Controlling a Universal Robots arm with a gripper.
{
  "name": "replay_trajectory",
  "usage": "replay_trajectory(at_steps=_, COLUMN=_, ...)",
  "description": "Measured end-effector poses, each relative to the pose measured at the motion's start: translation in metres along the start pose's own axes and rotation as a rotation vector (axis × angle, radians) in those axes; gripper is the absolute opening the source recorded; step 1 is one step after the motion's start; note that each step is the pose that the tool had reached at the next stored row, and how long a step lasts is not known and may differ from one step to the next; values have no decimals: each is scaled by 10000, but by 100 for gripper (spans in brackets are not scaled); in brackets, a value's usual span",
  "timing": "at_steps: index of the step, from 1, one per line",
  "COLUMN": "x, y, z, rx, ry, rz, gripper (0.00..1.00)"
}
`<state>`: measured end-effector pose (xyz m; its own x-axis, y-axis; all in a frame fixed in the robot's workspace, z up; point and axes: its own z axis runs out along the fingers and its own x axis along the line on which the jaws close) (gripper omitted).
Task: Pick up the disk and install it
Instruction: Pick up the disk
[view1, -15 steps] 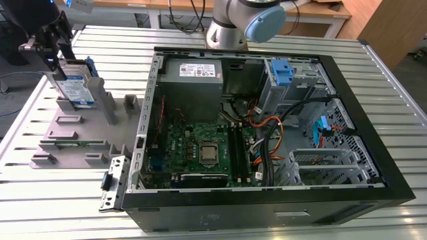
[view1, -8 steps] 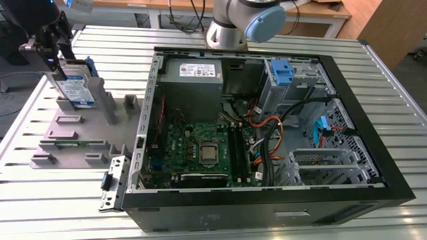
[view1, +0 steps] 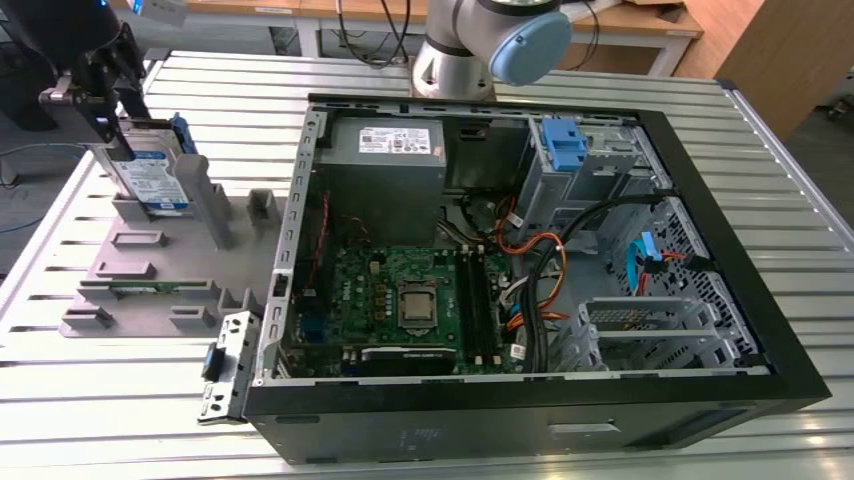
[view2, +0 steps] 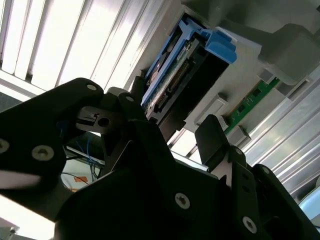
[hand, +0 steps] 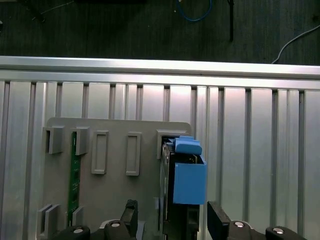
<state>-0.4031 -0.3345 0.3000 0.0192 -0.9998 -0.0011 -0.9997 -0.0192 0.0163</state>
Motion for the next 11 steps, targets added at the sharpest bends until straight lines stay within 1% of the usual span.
replay_trajectory(at_steps=1, x=0, y=0, z=0, rx=0, ry=0, rz=0, gripper=63)
replay_trajectory(at_steps=2, x=0, y=0, z=0, rx=0, ry=0, rz=0, gripper=63)
replay_trajectory(at_steps=3, x=0, y=0, z=0, rx=0, ry=0, rz=0, gripper=56)
replay_trajectory(at_steps=4, x=0, y=0, z=0, rx=0, ry=0, rz=0, gripper=56)
replay_trajectory(at_steps=5, x=0, y=0, z=0, rx=0, ry=0, rz=0, gripper=51)
replay_trajectory(at_steps=6, x=0, y=0, z=0, rx=0, ry=0, rz=0, gripper=51)
replay_trajectory(at_steps=7, x=0, y=0, z=0, rx=0, ry=0, rz=0, gripper=44)
replay_trajectory(at_steps=11, x=0, y=0, z=-2, rx=0, ry=0, rz=0, gripper=44)
